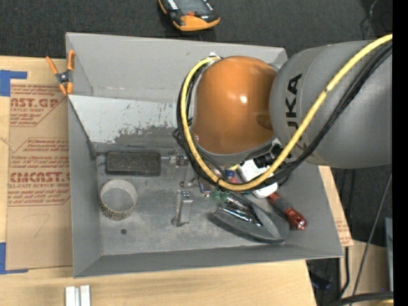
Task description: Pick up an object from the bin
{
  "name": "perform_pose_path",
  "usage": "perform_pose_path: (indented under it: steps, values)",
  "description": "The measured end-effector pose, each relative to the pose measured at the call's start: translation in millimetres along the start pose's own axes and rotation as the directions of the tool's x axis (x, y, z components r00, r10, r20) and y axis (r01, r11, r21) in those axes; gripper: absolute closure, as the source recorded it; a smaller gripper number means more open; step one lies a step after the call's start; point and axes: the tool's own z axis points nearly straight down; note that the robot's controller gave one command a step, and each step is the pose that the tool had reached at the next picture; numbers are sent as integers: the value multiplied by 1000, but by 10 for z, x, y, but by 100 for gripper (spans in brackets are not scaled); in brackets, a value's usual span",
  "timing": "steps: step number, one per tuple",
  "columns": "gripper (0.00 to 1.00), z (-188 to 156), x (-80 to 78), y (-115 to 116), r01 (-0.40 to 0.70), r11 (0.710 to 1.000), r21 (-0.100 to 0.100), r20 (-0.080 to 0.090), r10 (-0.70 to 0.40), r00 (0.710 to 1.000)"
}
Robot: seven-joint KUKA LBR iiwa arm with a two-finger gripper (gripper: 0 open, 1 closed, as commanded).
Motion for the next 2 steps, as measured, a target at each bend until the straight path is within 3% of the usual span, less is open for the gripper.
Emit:
perform_pose_path:
  steps: [1, 2]
  values:
    - [0, -40, -20, -9, -3, 1000, -2, 9, 3, 1000]
    - [0, 1242, -330, 627, 90, 996, -3, 12, -89, 996]
